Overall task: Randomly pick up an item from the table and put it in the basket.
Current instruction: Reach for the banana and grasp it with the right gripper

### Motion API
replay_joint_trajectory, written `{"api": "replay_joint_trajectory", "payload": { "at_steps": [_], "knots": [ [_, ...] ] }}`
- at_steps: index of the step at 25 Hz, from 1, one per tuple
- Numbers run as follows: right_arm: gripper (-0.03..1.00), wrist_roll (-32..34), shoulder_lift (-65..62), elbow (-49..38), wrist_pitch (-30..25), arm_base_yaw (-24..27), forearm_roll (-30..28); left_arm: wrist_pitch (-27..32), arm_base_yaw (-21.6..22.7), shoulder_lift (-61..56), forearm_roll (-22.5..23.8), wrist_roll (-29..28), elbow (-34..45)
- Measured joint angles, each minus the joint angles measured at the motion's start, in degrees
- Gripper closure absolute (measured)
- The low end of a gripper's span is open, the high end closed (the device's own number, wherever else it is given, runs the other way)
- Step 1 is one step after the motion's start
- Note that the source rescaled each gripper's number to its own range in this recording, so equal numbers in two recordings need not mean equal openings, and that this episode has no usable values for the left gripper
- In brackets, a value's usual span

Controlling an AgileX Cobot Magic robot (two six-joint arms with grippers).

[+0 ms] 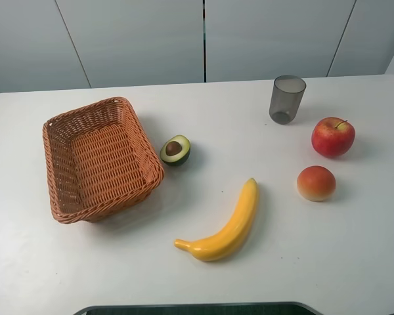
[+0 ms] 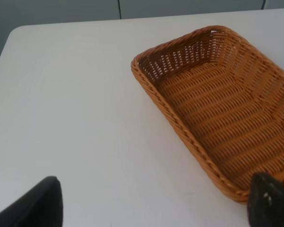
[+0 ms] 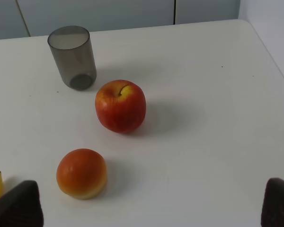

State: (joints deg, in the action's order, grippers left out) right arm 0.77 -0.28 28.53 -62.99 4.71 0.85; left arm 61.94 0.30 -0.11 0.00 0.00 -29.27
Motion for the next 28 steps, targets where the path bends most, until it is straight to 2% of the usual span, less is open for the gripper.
{"api": "replay_joint_trajectory", "payload": {
  "at_steps": [21, 28],
  "knots": [
    [-0.03, 0.00, 0.50, 0.35, -0.15, 0.00, 0.41, 0.00, 0.00, 0.00, 0.00, 0.00, 0.00],
    [-0.03, 0.00, 15.68, 6.01, -0.64, 0.00, 0.62, 0.00, 0.00, 0.00, 0.00, 0.00, 0.00]
  ]
}}
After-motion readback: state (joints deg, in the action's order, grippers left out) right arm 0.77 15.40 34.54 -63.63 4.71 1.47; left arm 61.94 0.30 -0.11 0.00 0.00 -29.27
